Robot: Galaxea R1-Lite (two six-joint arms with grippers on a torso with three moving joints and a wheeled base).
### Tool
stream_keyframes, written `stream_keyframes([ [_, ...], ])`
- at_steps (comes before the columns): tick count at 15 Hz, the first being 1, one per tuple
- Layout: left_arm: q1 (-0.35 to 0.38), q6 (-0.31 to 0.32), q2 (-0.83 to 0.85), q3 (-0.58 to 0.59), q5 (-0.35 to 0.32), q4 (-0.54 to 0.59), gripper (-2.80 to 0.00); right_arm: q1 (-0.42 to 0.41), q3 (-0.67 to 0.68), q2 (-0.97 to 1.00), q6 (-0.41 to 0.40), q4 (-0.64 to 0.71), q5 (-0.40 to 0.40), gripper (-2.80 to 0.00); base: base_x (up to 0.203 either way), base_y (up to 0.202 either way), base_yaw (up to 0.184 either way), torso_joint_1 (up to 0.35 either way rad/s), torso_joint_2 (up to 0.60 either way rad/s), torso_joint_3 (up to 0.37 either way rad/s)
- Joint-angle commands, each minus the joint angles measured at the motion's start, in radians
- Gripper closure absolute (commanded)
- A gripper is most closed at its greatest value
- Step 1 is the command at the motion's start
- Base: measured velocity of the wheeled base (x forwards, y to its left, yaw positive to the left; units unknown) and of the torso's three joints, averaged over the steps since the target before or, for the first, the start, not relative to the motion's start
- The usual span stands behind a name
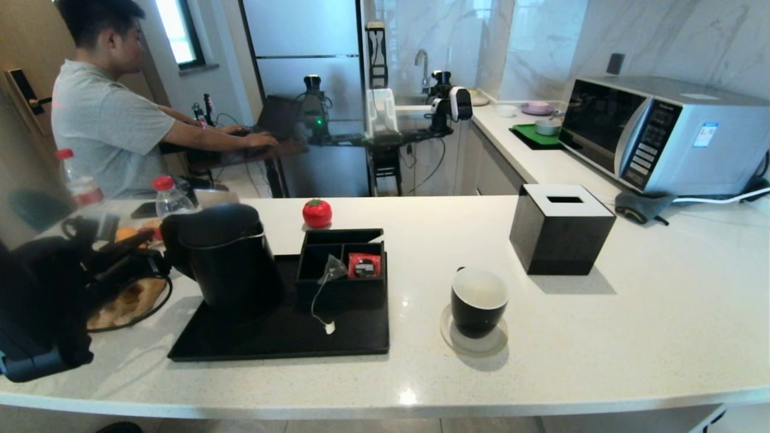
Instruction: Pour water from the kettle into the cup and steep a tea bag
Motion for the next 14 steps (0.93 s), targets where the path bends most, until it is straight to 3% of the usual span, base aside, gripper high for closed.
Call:
stream_keyframes([
  [1, -0.001, -0.001, 0.005, -0.018, -0.005, -0.048, -2.80, 0.000, 0.000, 0.000, 0.001, 0.000, 0.000, 0.00, 0.000, 0.000, 0.000, 0.000, 0.00, 0.000],
  [14, -0.048, -0.001, 0.038, -0.135, -0.005, -0.048, -2.80, 0.000, 0.000, 0.000, 0.001, 0.000, 0.000, 0.00, 0.000, 0.000, 0.000, 0.000, 0.00, 0.000],
])
